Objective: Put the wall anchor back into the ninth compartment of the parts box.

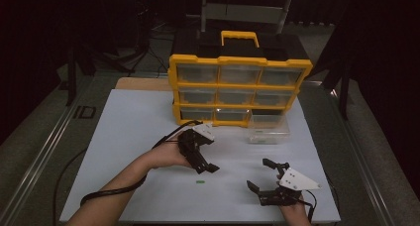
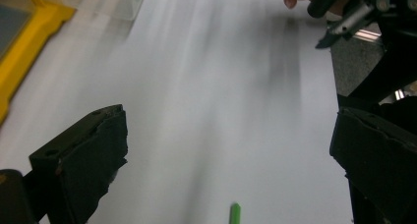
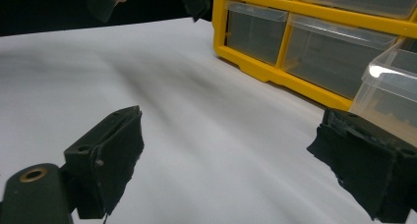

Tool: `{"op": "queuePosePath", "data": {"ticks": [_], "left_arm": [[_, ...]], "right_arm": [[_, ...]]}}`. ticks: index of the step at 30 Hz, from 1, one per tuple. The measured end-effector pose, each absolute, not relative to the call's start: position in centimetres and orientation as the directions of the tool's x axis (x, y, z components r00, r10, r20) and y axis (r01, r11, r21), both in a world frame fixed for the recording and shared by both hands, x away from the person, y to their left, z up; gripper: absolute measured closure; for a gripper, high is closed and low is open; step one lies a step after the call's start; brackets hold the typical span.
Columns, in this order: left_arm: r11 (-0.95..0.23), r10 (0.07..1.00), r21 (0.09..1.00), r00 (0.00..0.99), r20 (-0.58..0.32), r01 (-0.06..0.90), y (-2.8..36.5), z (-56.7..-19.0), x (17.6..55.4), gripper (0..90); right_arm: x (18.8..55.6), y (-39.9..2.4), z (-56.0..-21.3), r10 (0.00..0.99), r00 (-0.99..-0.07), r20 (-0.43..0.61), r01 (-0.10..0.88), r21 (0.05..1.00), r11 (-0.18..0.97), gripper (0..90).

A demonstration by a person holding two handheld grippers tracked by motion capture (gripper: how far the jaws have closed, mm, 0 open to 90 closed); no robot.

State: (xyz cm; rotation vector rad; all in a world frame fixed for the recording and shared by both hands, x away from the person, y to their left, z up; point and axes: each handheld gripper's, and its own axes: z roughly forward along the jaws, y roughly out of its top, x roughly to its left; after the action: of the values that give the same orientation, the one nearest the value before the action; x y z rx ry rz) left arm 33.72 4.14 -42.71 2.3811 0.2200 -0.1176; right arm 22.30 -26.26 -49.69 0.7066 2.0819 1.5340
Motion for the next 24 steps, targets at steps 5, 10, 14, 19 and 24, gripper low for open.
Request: {"op": "queuePosePath", "data": {"ticks": [5,10,14,19,24], "left_arm": [[-0.716,0.118,0.668,0.979,-0.169,0.202,4.8,-44.2,32.9,3.7],[-0.728,0.102,0.654,0.976,-0.192,0.205,5.4,-45.9,32.4,10.2],[-0.731,0.091,0.651,0.975,-0.202,0.203,5.9,-47.3,32.0,15.7],[-0.746,0.062,0.642,0.978,-0.198,0.177,6.3,-48.5,31.6,30.7],[-0.767,0.076,0.621,0.983,-0.165,0.164,6.5,-49.5,31.5,44.7]], "right_arm": [[22.3,-26.3,-49.7,0.643,-0.764,-0.060,0.134,0.959,0.249,10.0],[22.3,-26.2,-49.7,0.642,-0.764,-0.064,0.132,0.958,0.253,10.0],[22.3,-26.3,-49.7,0.642,-0.764,-0.060,0.135,0.959,0.251,10.0],[22.3,-26.2,-49.7,0.641,-0.765,-0.061,0.135,0.958,0.253,10.0],[22.3,-26.3,-49.7,0.642,-0.765,-0.058,0.135,0.960,0.247,10.0]]}}
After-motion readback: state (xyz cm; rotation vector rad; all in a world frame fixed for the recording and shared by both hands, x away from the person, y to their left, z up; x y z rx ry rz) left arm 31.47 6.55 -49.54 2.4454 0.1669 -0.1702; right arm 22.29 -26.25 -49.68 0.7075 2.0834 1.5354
